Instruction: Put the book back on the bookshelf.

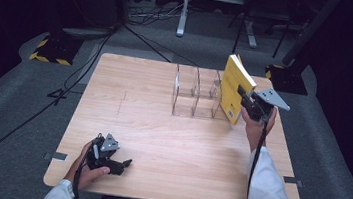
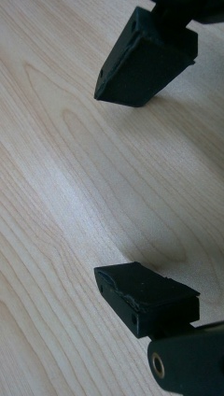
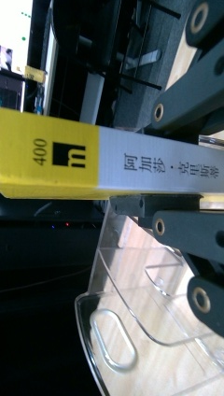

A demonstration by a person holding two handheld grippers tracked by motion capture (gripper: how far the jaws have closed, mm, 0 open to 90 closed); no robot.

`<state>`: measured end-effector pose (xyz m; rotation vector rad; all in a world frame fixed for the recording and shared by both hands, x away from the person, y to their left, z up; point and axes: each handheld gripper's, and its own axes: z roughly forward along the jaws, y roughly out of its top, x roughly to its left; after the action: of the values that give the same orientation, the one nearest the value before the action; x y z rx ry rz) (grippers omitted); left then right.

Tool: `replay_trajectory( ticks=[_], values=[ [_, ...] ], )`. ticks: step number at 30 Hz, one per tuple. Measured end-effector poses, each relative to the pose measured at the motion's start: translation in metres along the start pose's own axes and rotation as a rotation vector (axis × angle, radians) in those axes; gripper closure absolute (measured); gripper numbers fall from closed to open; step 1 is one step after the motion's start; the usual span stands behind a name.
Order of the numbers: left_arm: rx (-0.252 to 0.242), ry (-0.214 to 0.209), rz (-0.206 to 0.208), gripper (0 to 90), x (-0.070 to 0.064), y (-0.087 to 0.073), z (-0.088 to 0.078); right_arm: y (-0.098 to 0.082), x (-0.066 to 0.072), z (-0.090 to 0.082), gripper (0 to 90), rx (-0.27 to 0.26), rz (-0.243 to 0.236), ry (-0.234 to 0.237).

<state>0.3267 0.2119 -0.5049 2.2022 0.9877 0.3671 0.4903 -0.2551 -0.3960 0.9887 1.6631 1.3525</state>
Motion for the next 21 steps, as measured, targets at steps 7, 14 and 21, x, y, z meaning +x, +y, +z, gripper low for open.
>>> replay_trajectory(
  ticks=[7,14,21],
  values=[
    [0.000,-0.001,-0.001,14.5,0.000,0.000,0.000,0.001,0.000,0.018,76.8,-0.012,0.018,-0.029],
    [0.000,-0.005,0.010,14.6,0.000,0.000,0.000,-0.012,0.000,0.029,76.5,-0.012,0.057,-0.027],
    [0.001,-0.003,0.009,15.0,0.000,0.000,0.000,-0.013,-0.002,0.021,75.0,0.015,0.036,-0.062]
  ],
)
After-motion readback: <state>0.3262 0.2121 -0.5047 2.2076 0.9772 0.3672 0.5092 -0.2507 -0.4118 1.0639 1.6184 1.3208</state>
